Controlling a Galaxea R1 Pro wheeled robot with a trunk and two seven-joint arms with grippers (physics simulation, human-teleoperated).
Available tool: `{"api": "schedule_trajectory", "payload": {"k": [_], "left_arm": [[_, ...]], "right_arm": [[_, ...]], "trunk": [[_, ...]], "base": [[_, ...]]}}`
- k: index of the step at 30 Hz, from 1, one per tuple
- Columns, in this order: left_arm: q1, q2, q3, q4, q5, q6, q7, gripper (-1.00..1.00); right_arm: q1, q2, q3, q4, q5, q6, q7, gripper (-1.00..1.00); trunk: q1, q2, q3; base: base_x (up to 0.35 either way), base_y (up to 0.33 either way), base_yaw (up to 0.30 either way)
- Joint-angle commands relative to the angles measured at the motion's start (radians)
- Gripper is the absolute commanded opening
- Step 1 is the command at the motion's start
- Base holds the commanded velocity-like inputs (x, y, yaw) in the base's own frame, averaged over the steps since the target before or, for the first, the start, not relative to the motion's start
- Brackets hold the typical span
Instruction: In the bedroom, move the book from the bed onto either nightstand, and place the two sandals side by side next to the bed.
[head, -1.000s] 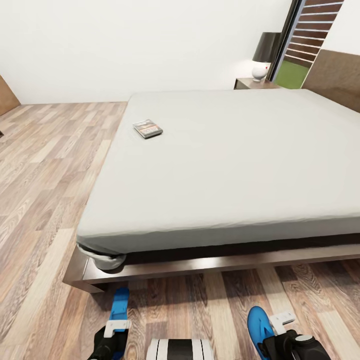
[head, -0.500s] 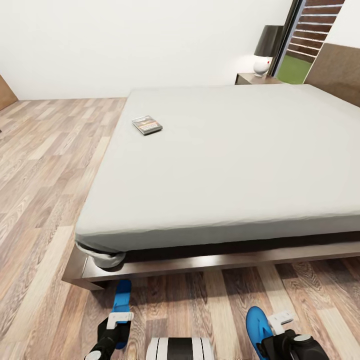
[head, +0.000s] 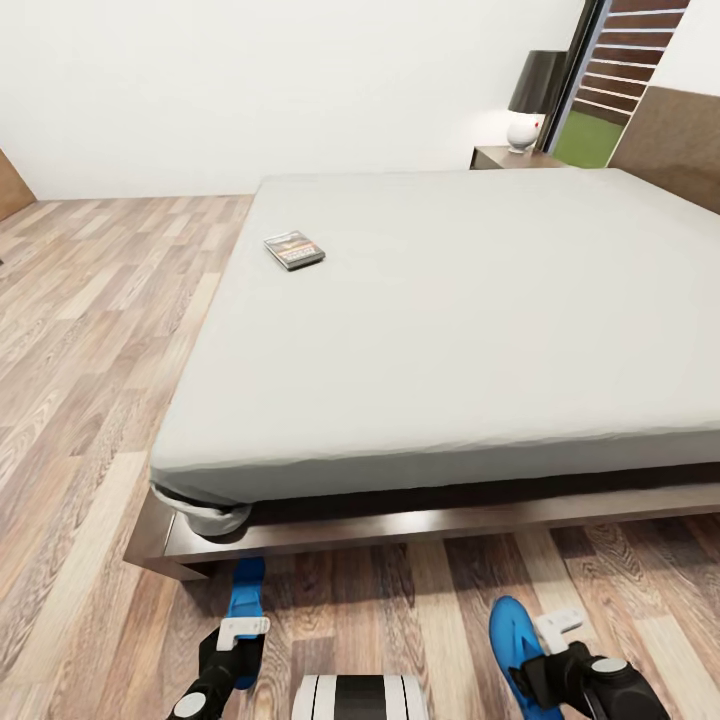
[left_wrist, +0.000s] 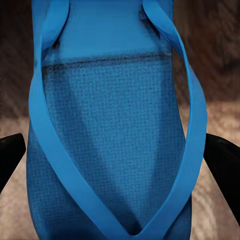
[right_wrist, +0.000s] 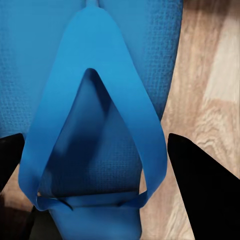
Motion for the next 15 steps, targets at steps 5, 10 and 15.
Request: {"api": "schedule_trajectory", "payload": {"k": [5,10,15], "left_arm": [[-0.001,0.001,-0.009,0.002,0.006,-0.008,0.007,-1.0],[-0.001,0.0,-0.009,0.003,0.006,-0.009,0.007,-1.0],[-0.001,0.0,-0.009,0.004,0.006,-0.009,0.007,-1.0]], "right_arm": [[0.0,-0.002,-0.003,-0.021,0.013,0.003,0.052,-1.0],[0.001,-0.002,-0.004,-0.027,0.013,0.002,0.061,-1.0],[0.001,-0.002,-0.005,-0.028,0.012,0.001,0.066,-1.0]], "trunk": [[0.0,0.0,-0.001],[0.001,-0.001,-0.012],[0.003,-0.002,-0.024]], "base": [[0.0,0.0,0.0],[0.0,0.0,0.0],[0.0,0.0,0.0]]}}
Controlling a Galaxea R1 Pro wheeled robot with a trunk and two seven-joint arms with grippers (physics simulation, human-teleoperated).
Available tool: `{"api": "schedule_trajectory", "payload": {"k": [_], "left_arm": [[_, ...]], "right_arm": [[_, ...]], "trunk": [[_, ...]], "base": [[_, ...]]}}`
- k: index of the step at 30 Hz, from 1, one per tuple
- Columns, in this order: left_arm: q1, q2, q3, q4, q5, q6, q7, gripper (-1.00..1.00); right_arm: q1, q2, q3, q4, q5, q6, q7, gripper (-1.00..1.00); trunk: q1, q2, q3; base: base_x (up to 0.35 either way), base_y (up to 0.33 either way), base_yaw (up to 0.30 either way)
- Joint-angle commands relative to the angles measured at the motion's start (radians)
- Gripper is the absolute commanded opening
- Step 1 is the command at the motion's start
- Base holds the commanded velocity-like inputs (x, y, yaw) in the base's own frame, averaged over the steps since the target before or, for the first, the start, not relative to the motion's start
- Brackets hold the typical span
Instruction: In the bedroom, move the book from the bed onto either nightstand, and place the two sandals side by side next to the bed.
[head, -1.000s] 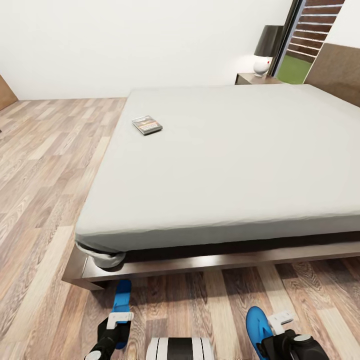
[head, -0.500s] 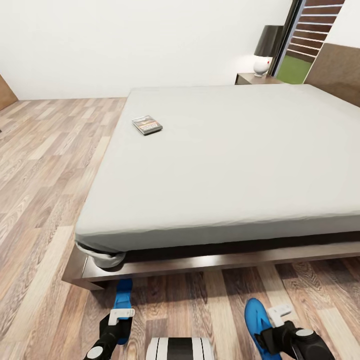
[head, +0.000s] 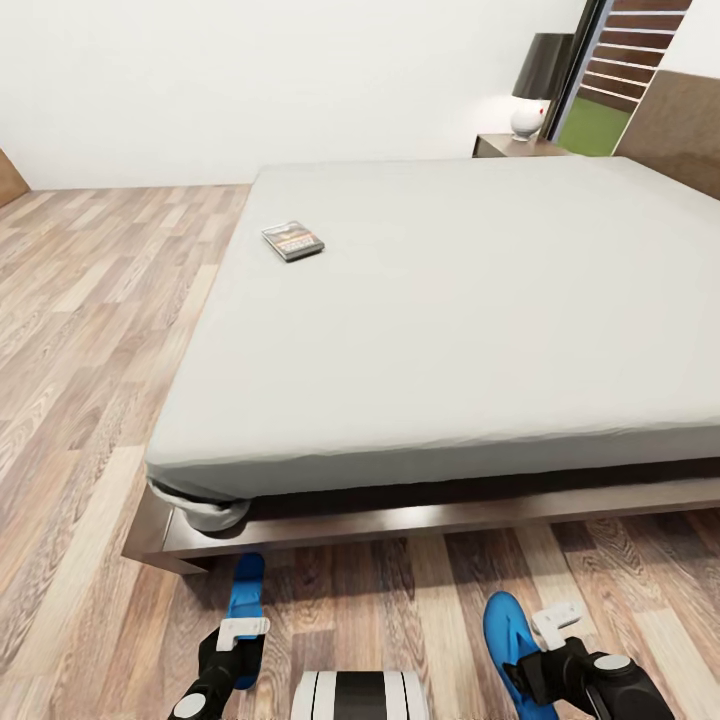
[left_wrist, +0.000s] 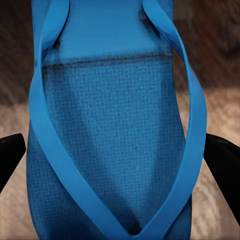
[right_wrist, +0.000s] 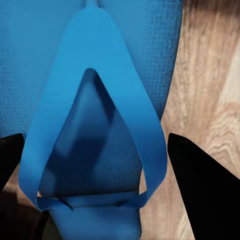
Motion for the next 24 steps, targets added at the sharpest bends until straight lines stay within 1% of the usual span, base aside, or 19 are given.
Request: {"api": "schedule_trajectory", "payload": {"k": [1,6,10,15,18,19,24], "left_arm": [[0.0,0.001,-0.009,0.0,0.006,-0.003,0.007,-1.0],[0.0,0.001,-0.009,-0.001,0.005,-0.003,0.007,-1.0],[0.0,0.001,-0.01,-0.002,0.004,-0.004,0.007,-1.0],[-0.005,-0.003,-0.011,-0.005,0.003,-0.006,0.007,-1.0],[-0.006,-0.005,-0.011,-0.006,0.003,-0.014,0.007,-1.0],[-0.006,-0.006,-0.011,-0.006,0.003,-0.016,0.007,-1.0],[-0.008,-0.008,-0.013,-0.006,0.001,-0.02,0.007,-1.0]], "right_arm": [[0.0,0.0,-0.001,-0.001,0.01,0.003,0.01,-1.0],[0.0,0.0,-0.003,-0.003,0.01,0.001,0.012,-1.0],[0.0,0.001,-0.002,-0.019,0.01,0.001,0.012,-1.0],[0.0,0.002,-0.002,-0.041,0.009,0.001,0.012,-1.0],[0.0,0.001,-0.013,-0.048,0.008,0.001,0.016,-1.0],[0.0,0.002,-0.025,-0.051,0.008,0.001,0.028,-1.0],[0.0,0.001,-0.052,-0.056,0.01,0.002,0.085,-1.0]], "trunk": [[0.0,0.0,-0.001],[0.0,0.0,-0.001],[0.002,-0.001,-0.016],[0.002,-0.001,-0.016],[0.002,-0.001,-0.016],[0.002,-0.001,-0.016],[0.004,-0.002,-0.035]], "base": [[0.0,0.0,0.0],[0.0,0.0,0.0],[0.0,0.0,0.0],[0.0,0.0,0.0],[0.0,0.0,0.0],[0.0,0.0,0.0],[0.0,0.0,0.0]]}}
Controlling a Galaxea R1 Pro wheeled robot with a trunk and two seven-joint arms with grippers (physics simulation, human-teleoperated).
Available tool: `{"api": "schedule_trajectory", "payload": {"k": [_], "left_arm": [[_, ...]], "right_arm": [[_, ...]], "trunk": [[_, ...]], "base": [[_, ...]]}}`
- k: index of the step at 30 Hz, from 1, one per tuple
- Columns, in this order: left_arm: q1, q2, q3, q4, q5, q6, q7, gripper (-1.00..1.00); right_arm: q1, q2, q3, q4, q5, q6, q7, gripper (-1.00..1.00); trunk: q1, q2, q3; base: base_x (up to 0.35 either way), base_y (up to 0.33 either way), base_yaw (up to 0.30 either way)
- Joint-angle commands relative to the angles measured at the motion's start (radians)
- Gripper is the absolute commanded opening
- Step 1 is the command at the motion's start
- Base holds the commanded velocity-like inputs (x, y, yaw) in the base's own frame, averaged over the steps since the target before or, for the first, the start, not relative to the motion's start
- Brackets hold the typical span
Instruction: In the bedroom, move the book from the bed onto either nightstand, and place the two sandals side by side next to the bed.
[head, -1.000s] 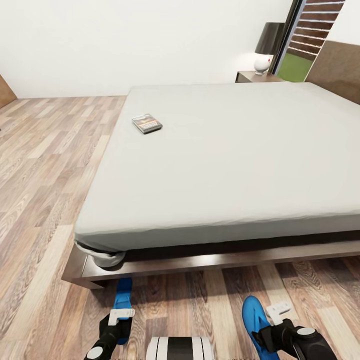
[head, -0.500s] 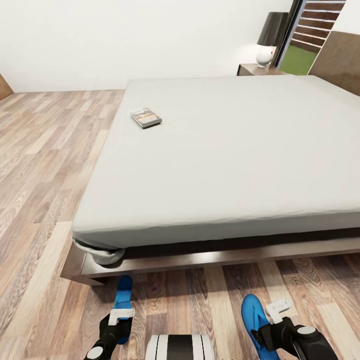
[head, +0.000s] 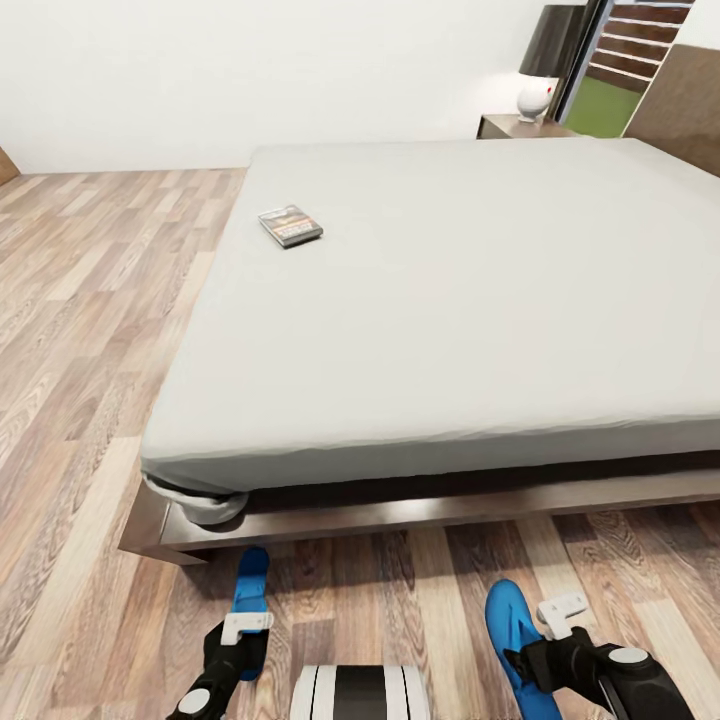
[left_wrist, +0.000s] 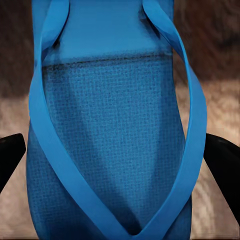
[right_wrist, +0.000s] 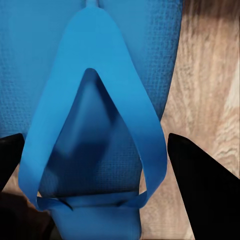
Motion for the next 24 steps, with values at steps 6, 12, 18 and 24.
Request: {"api": "schedule_trajectory", "payload": {"k": [6,12,18,24], "left_arm": [[-0.004,0.001,-0.009,0.001,0.005,-0.015,0.007,-1.0],[-0.005,0.001,-0.012,0.001,0.005,-0.031,0.007,-1.0],[-0.006,0.001,-0.013,0.0,0.005,-0.036,0.007,-1.0],[-0.006,0.001,-0.014,0.0,0.005,-0.038,0.007,-1.0]], "right_arm": [[0.0,0.0,-0.007,-0.002,0.012,0.003,0.026,-1.0],[0.0,0.001,-0.009,-0.001,0.014,0.005,0.027,-1.0],[0.0,0.001,-0.009,-0.001,0.015,0.006,0.023,-1.0],[0.0,0.001,-0.01,-0.001,0.016,0.006,0.022,-1.0]], "trunk": [[0.0,0.0,-0.001],[0.002,-0.001,-0.016],[0.002,-0.001,-0.02],[0.003,-0.002,-0.028]], "base": [[0.0,0.0,0.0],[0.0,0.0,0.0],[0.0,0.0,0.0],[0.0,0.0,0.0]]}}
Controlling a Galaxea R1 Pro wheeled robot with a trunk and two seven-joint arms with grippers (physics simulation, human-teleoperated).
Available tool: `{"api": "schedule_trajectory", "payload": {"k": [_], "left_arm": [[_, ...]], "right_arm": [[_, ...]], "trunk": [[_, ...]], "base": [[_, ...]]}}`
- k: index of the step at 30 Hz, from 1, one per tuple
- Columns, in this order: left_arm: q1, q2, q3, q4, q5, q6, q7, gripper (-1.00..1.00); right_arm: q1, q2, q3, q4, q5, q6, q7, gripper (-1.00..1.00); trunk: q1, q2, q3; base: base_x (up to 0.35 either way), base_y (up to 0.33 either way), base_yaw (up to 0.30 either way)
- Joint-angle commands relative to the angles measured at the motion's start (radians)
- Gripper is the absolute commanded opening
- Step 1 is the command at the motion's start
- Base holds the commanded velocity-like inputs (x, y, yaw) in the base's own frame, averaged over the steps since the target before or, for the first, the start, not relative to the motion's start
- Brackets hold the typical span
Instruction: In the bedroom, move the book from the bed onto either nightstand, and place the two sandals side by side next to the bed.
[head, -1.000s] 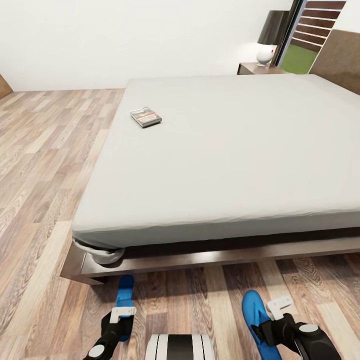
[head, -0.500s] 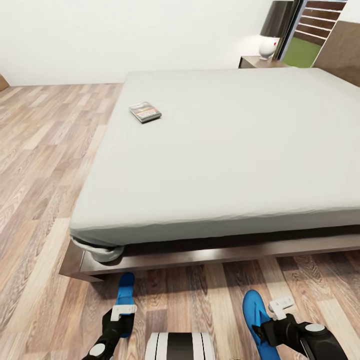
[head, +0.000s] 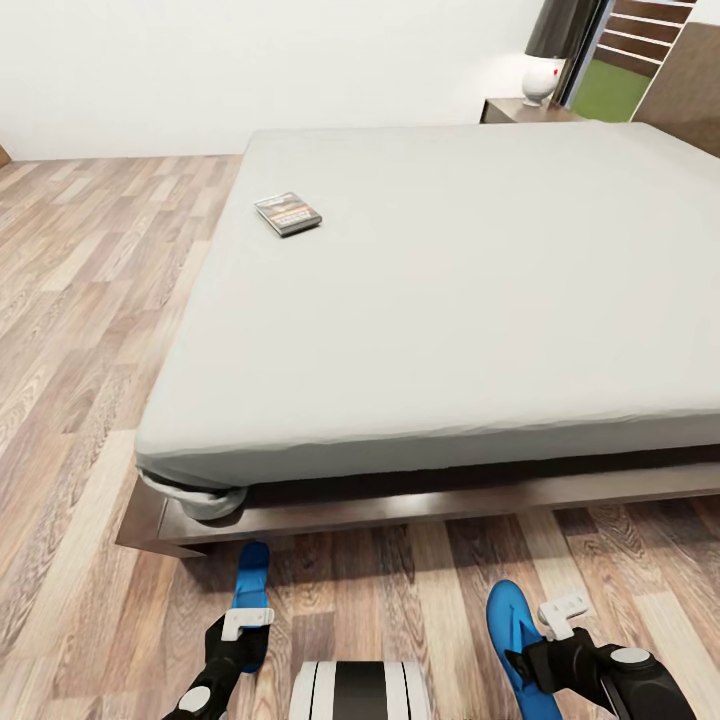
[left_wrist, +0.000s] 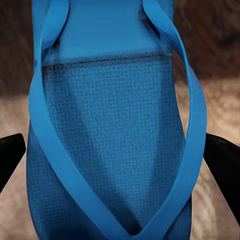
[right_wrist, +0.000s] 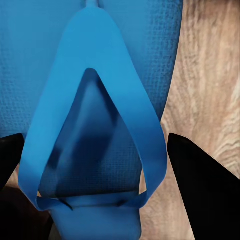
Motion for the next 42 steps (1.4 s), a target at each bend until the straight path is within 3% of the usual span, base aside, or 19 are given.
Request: {"api": "schedule_trajectory", "payload": {"k": [1,8,18,23,37,42], "left_arm": [[0.0,0.001,-0.009,-0.001,0.005,-0.003,0.007,-1.0],[-0.001,0.0,-0.009,-0.003,0.005,-0.004,0.007,-1.0],[-0.019,-0.013,-0.009,-0.004,0.004,-0.004,0.007,-1.0],[-0.032,-0.022,-0.01,-0.003,0.004,-0.003,0.007,-1.0],[-0.036,-0.024,-0.01,-0.003,0.004,-0.004,0.007,-1.0],[-0.036,-0.024,-0.01,-0.003,0.004,-0.004,0.007,-1.0]], "right_arm": [[0.0,0.0,-0.001,-0.001,0.01,0.003,0.009,-1.0],[0.0,0.003,-0.001,0.0,0.01,0.003,0.009,-1.0],[0.0,0.005,0.0,0.0,0.01,0.003,0.009,-1.0],[0.0,0.005,0.0,0.0,0.011,0.003,0.009,-1.0],[0.0,0.007,0.001,0.0,0.013,0.003,0.008,-1.0],[0.0,0.009,0.001,0.0,0.013,0.003,0.008,-1.0]], "trunk": [[0.0,0.0,-0.001],[0.002,-0.001,-0.016],[0.002,-0.001,-0.016],[0.003,-0.002,-0.032],[0.005,-0.003,-0.043],[0.007,-0.004,-0.059]], "base": [[0.0,0.0,0.0],[0.0,0.0,0.0],[0.0,0.0,0.0],[0.0,0.0,0.0],[0.0,0.0,0.0],[0.0,0.0,0.0]]}}
